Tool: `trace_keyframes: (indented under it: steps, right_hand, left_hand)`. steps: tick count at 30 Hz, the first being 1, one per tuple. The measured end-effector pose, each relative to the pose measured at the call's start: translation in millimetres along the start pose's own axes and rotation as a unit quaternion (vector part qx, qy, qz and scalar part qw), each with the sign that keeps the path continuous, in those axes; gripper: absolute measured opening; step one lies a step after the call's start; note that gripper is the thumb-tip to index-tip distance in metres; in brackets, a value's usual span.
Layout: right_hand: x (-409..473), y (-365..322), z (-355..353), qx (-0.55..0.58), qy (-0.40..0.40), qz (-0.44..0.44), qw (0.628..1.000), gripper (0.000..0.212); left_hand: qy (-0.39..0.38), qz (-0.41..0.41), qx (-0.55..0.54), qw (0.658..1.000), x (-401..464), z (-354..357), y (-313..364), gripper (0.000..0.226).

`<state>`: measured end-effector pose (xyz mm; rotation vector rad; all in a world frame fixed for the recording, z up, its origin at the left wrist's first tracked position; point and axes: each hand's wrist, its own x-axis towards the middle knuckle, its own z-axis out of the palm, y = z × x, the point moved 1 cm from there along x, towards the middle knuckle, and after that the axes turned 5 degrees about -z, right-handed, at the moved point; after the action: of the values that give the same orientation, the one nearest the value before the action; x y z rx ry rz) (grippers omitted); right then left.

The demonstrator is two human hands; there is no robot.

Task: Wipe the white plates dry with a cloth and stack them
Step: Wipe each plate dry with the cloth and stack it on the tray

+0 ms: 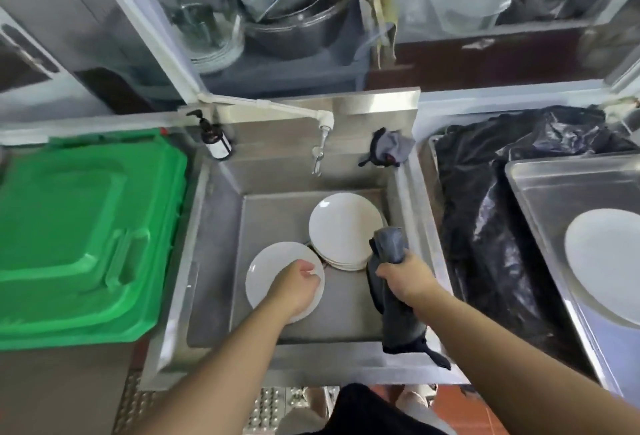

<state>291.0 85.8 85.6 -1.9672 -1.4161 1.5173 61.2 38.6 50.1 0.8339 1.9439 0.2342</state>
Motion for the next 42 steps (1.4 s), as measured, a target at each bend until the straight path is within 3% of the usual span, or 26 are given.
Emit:
trace_keyframes:
  steps: [8, 14, 19, 25, 30, 34, 38, 42]
  right_hand:
    - [21.3, -7.0, 88.3, -0.037, -0.002, 0.039, 0.999, 0.007]
    - [48.8, 3.3, 123.2, -0.015, -0.007, 0.079, 0.997, 0.038]
    - [83.4, 26.2, 146.1, -0.005, -0.022, 0.113, 0.993, 0.030]
    - [126.2, 59.4, 167.3, 0.013, -0.035, 0.152, 0.988, 0.032]
    - [153.6, 83.3, 175.6, 0.018, -0.027, 0.162, 0.986, 0.017]
    - [170.3, 96.1, 177.2, 0.023, -0.025, 0.159, 0.987, 0.017]
    - [179.4, 104.5, 178.0, 0.045, -0.012, 0.156, 0.987, 0.014]
    - [185.1, 107.3, 178.4, 0.073, 0.000, 0.155, 0.985, 0.015]
  left_hand:
    - [-0.012, -0.053, -0.002, 0.999, 38.2, -48.0, -86.4, 0.047]
    - [-0.001, -0.100, 0.000, 0.995, 72.7, -55.0, -128.8, 0.047]
    - [0.013, -0.136, -0.005, 0.991, 106.3, -47.6, -155.5, 0.046]
    - [0.050, -0.186, -0.009, 0.981, 158.6, -33.2, -191.4, 0.025]
    - [0.059, -0.231, -0.016, 0.971, 203.5, -17.3, -215.1, 0.030]
    - [0.061, -0.254, -0.043, 0.964, 228.8, -0.1, -224.3, 0.040]
    - [0.111, -0.287, -0.103, 0.946, 242.5, 8.9, -231.7, 0.047]
    - [0.128, -0.319, -0.154, 0.926, 250.4, 13.2, -237.0, 0.043]
